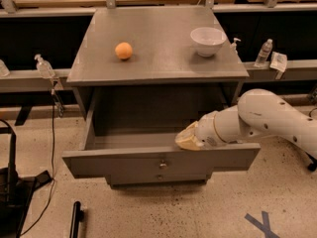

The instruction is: Open top drawer

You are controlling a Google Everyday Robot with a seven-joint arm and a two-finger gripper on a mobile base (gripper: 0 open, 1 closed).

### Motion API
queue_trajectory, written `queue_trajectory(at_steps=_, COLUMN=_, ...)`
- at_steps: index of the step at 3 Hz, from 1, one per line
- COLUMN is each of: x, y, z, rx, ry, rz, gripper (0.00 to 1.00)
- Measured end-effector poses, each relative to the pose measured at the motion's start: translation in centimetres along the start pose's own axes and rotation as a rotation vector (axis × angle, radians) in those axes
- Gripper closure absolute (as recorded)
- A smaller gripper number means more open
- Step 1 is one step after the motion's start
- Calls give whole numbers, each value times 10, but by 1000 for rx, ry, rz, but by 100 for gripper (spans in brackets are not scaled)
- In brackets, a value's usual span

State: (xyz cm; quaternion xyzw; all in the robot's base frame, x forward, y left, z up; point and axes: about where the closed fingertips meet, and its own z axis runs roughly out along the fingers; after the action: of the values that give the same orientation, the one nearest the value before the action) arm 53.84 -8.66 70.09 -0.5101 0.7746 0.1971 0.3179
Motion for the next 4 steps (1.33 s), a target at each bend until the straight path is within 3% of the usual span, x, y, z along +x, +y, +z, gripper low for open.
queue_trajectory(at_steps=1, x=0, y=6, z=2, rx=7, ry=18, rz=0, gripper=100)
queue_trajectory(at_steps=3, x=-5, y=-32, z=-3, rx=87, ry=10, rz=7, gripper=100)
queue_trajectory(at_steps=4, x=-4, y=-51, z=0, rx=101, ry=5, rz=12, gripper=100)
